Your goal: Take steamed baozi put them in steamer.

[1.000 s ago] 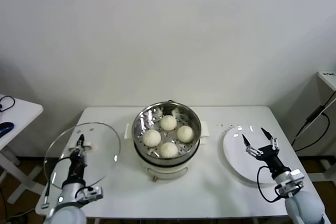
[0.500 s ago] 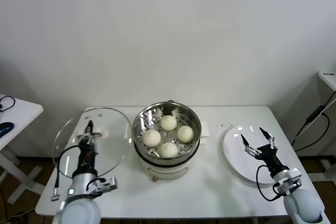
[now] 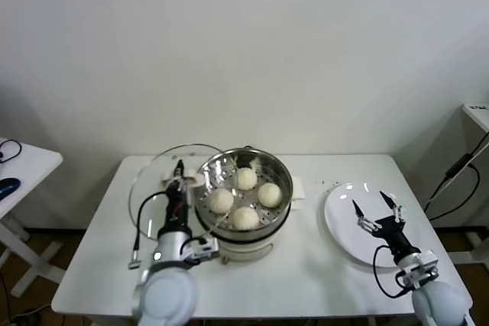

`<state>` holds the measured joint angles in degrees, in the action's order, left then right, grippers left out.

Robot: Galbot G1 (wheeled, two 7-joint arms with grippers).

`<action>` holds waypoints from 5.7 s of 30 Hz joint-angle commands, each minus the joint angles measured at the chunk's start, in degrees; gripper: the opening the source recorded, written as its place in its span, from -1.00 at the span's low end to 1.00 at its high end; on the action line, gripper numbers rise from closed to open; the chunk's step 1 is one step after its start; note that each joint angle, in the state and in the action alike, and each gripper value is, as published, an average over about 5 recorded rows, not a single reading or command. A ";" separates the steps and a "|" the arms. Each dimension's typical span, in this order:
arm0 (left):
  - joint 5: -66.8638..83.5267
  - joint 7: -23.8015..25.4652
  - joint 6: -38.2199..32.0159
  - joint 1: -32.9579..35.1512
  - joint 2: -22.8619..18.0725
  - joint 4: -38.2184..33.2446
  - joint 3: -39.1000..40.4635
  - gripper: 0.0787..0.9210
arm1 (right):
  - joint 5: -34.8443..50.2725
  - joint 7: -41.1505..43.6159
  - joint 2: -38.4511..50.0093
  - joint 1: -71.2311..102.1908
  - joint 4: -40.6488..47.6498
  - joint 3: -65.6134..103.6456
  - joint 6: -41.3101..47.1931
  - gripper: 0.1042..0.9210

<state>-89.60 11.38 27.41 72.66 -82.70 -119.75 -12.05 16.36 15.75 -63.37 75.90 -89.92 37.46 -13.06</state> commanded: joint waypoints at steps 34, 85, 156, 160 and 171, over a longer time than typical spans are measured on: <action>-8.75 5.22 5.54 -12.79 -11.33 17.47 12.25 -0.83 | -1.45 2.40 -4.23 1.23 1.65 4.90 -1.41 0.76; -8.61 4.06 3.23 -13.93 -11.50 20.51 12.97 -0.83 | -2.20 3.37 -5.78 0.43 3.21 6.04 -2.33 0.76; -5.83 8.54 -0.79 -9.30 -7.30 9.67 12.81 0.77 | -3.51 4.58 -6.16 -1.88 5.54 6.43 -2.87 0.76; -5.44 8.80 -1.15 -9.00 -7.21 9.57 12.68 0.77 | -3.55 4.63 -6.16 -1.98 5.78 6.42 -2.95 0.76; -4.41 9.67 -1.62 -7.26 -5.53 5.35 12.02 0.77 | -3.55 4.73 -5.62 -2.25 6.21 6.32 -2.98 0.76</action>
<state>-95.03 20.39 26.01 64.37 -89.88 -110.84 0.14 12.82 20.46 -69.19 73.77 -83.86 43.85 -16.04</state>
